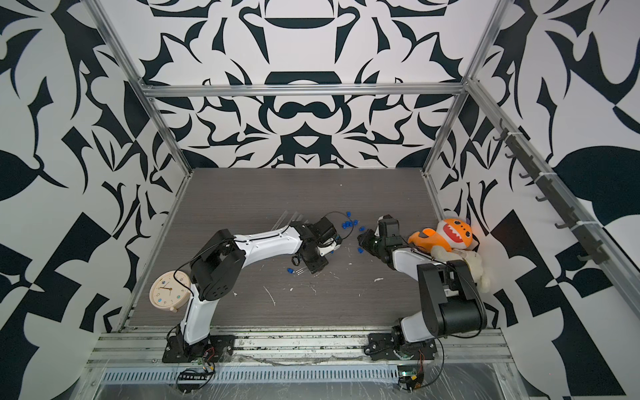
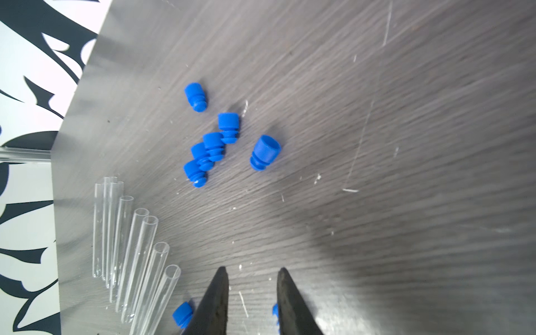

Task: Remove stoppers from test tubes
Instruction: Place the stopper at the center of the board, then reset both arms

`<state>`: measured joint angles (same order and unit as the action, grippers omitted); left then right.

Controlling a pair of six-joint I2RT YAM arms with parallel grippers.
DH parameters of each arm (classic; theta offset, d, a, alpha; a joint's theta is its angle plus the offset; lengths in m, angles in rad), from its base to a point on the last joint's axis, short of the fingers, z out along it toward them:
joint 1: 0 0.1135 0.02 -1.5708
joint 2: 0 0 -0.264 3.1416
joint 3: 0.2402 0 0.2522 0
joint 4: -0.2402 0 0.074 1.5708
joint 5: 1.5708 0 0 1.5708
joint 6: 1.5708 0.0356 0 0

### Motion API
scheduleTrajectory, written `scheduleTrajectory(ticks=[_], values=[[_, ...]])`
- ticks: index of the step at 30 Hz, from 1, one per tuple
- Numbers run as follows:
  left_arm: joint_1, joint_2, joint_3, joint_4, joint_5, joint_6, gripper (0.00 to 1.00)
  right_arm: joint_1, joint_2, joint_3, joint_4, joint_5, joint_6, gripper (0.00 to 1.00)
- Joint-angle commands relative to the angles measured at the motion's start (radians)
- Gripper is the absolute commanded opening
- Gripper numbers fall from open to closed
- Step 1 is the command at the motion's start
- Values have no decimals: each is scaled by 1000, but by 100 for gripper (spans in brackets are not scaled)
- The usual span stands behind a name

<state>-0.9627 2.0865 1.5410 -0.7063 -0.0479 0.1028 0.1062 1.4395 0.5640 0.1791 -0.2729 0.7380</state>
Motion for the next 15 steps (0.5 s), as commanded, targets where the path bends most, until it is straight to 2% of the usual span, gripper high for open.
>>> scheduleTrajectory(ticks=[1,3,8,11,13,14,15], values=[[-8,-53,51,-54,-1,-2,61,-3,-65,34,-68,44,-48,33],[-10,-78,71,-79,-10,-5,64,-3,-105,38,-113,70,-83,38],[0,-208,83,-80,-2,-17,79,-3,-247,40,-219,135,-210,56],[23,-313,54,-48,-13,-54,84,-4,-374,32,-279,240,-283,70],[61,-400,-8,3,-52,-108,94,-5,-461,24,-312,324,-322,72],[100,-448,-52,38,-67,-142,98,-5,-502,17,-319,375,-340,96],[146,-496,-91,74,-97,-183,100,-9,-537,3,-302,402,-360,100]])
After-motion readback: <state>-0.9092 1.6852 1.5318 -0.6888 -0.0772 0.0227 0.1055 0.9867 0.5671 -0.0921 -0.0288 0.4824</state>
